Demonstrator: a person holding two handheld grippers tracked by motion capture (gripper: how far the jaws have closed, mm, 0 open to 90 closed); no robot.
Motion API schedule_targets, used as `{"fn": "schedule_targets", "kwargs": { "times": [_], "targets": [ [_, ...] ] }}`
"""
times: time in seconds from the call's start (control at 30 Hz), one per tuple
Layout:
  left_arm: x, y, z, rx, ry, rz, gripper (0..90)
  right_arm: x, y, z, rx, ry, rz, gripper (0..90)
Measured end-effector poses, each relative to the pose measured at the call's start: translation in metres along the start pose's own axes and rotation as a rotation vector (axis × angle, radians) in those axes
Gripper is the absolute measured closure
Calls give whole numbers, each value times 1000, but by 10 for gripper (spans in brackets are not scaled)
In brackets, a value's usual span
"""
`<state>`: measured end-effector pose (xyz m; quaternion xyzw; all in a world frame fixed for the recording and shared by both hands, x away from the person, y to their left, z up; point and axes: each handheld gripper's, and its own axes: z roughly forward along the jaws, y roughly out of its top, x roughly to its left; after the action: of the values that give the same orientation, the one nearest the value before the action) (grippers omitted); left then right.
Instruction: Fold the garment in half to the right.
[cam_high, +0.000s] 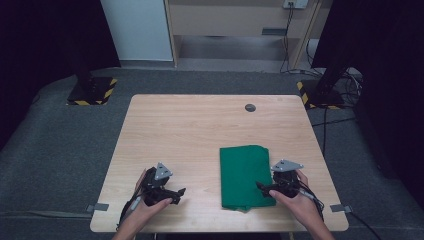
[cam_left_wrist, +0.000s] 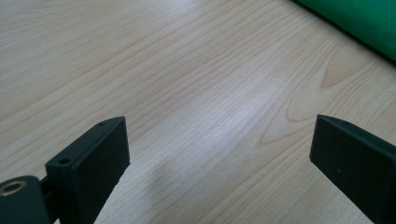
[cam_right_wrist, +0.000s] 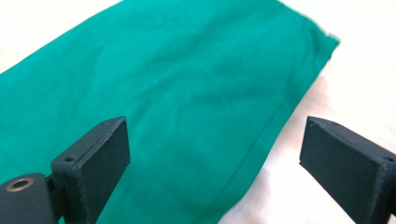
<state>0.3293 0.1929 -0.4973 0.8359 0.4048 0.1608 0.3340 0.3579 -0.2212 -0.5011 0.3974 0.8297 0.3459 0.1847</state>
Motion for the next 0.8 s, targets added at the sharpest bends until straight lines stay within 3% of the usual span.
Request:
{"fn": "schedule_targets", "kwargs": {
  "times": [0.1, 0.5, 0.8],
  "targets": [
    [4, -2, -2, -6, -4, -26, 38, -3, 9, 5, -9, 0, -5, 71],
    [4, -4, 1, 11, 5, -24, 34, -12, 41, 41, -22, -2, -53, 52],
    [6, -5, 0, 9, 0, -33, 33, -21, 45, 71, 35, 12, -53, 60]
  ]
}}
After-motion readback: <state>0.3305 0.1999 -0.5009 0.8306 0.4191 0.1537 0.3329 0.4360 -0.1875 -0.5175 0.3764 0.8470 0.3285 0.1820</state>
